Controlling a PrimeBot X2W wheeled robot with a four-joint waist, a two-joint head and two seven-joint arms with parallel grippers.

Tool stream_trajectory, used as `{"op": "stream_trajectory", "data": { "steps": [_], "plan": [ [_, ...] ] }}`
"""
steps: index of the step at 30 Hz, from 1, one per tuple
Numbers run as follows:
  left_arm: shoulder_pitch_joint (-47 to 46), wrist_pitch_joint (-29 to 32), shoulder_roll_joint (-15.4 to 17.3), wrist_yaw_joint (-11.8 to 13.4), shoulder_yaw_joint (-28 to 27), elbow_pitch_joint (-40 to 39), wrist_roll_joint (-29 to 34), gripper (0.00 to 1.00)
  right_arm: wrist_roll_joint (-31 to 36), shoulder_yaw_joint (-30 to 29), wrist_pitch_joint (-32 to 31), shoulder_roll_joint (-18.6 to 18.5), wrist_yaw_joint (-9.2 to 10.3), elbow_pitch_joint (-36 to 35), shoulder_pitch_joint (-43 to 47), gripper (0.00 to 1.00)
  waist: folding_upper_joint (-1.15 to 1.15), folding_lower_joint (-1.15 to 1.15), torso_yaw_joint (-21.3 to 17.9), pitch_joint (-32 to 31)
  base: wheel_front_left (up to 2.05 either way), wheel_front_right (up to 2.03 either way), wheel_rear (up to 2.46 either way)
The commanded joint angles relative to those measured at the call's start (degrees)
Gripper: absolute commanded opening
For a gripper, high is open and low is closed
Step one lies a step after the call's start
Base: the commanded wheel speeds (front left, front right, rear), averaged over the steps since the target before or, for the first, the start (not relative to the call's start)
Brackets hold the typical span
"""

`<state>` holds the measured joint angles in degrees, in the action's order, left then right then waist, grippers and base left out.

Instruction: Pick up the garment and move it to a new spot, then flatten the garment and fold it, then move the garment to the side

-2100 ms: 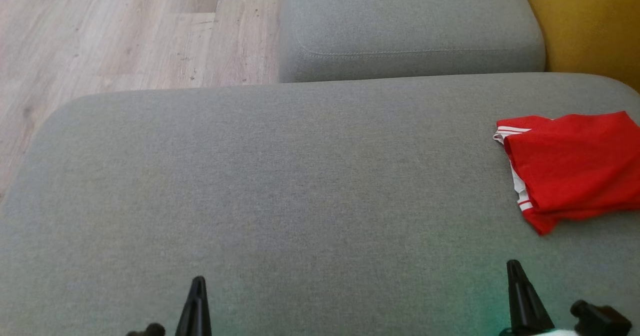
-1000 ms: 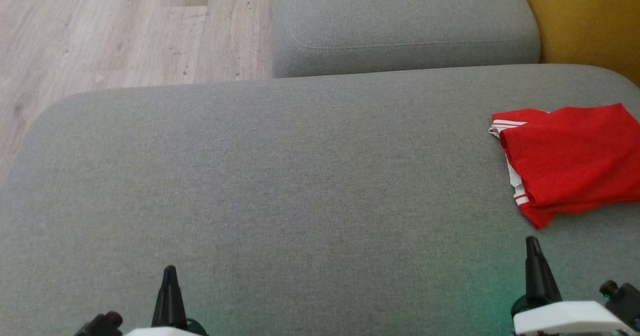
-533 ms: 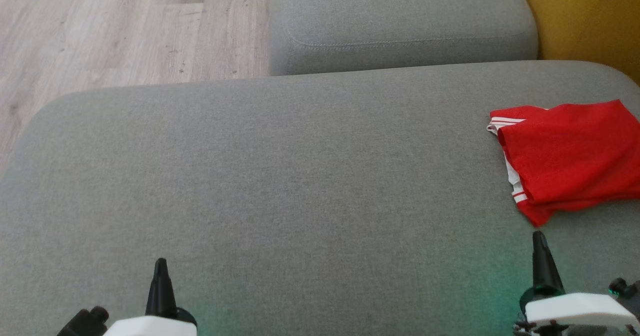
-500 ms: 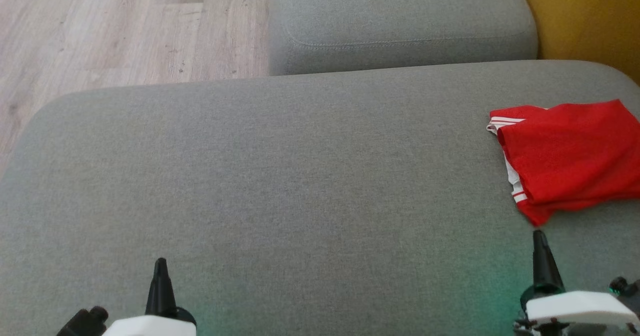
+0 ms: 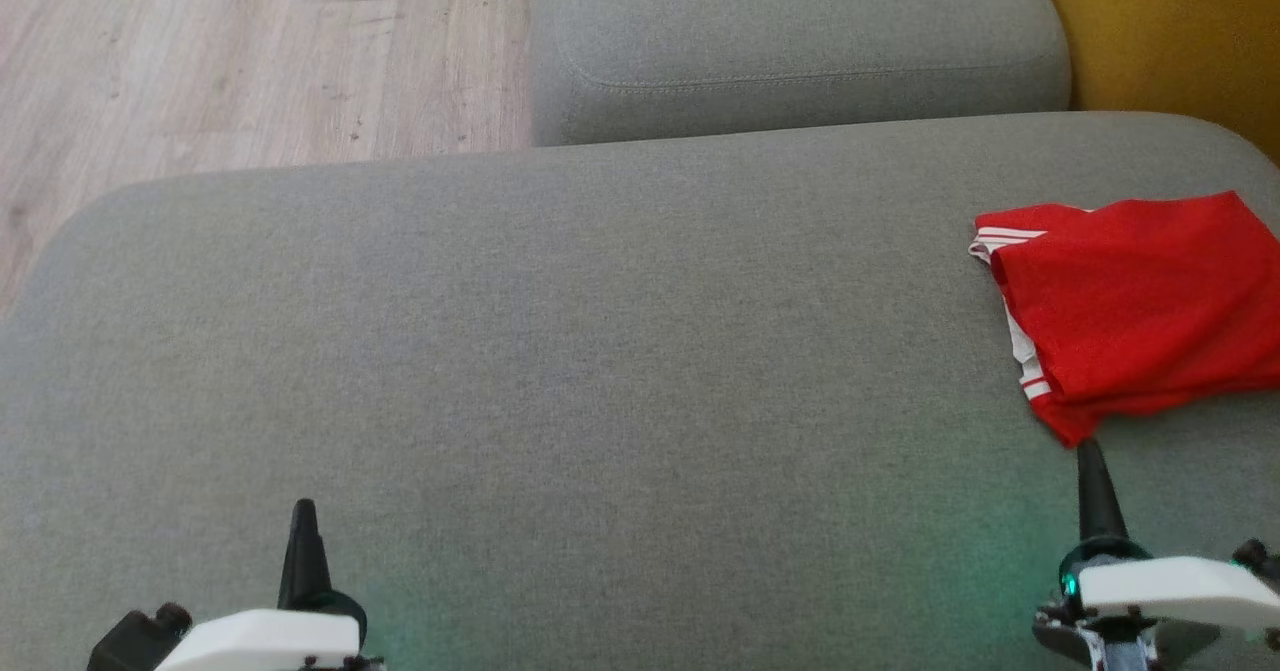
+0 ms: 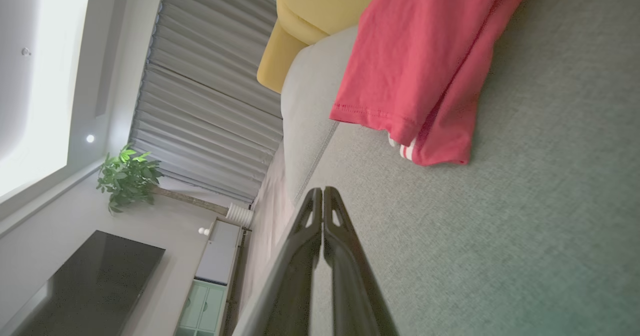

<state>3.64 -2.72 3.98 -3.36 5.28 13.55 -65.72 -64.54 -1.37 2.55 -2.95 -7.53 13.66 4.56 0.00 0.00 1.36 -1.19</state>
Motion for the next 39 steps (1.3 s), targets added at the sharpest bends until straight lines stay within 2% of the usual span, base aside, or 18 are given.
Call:
{"op": "stream_trajectory", "data": {
  "steps": [1,39],
  "plan": [
    [-3.61,0.47,0.74,-0.54,-2.28,-1.42,-1.98,0.00,-2.23,0.27,-0.57,-1.45,0.03,-1.63,-3.84,0.00,0.00,0.00,-0.06,0.06,0.00,0.00,0.00],
    [-9.08,6.68,0.61,-3.80,-8.78,0.21,-26.01,0.00,-26.85,-2.80,-6.78,-1.41,0.04,0.07,-9.95,0.00,0.00,0.00,-1.24,1.25,0.00,0.00,0.00]
  ]
}}
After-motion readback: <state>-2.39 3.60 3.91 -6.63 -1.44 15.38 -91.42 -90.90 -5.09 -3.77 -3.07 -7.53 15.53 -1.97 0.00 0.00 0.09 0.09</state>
